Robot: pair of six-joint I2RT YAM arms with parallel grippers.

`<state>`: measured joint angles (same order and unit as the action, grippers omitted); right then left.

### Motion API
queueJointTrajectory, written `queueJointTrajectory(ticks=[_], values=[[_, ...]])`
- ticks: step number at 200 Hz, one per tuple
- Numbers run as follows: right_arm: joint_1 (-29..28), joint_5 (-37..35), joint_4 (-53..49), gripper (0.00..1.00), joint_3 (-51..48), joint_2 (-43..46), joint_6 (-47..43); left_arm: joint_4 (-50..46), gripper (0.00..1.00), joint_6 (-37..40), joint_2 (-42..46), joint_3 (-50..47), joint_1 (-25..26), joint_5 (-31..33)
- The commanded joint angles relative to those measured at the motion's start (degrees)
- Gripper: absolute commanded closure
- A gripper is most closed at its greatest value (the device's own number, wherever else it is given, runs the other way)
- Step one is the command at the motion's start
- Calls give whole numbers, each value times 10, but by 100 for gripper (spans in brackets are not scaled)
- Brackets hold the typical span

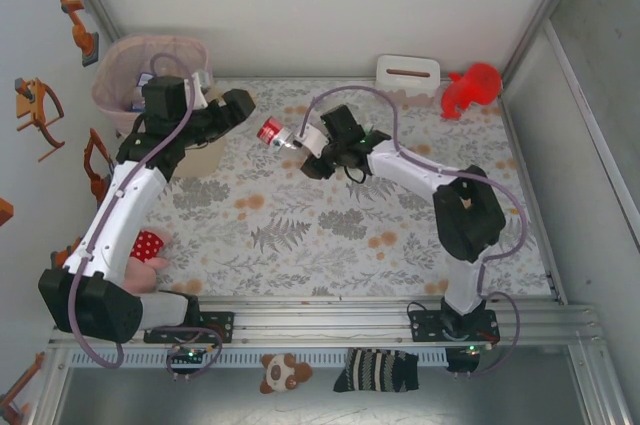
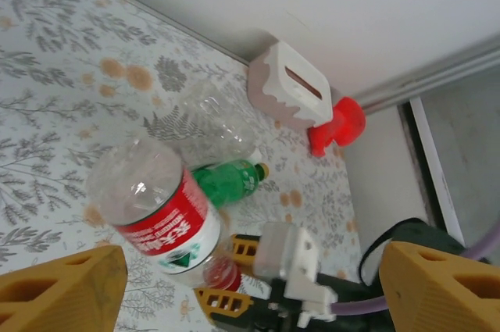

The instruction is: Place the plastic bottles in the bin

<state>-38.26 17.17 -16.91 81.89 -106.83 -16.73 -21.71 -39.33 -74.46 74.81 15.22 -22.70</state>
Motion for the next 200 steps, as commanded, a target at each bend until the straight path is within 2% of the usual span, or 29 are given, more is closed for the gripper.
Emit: queueJointTrajectory(ticks=[1,30,58,122,141,200], values=[[5,6,50,86,-23,45,84,30,10,20,-11,27,19,2],[5,29,75,86,-51,92,108,59,4,1,-34,36,38,-14],[5,73,89,86,-71,132,104,85,4,-24,-64,55,50,-39],[4,89,94,86,-88,186,85,39,7,-41,-103,103,69,-10],[4,93,93,86,-92,193,76,36,11,-48,-103,106,70,-11],[4,66,94,84,-85,197,76,52,37,-67,-90,103,73,-32]])
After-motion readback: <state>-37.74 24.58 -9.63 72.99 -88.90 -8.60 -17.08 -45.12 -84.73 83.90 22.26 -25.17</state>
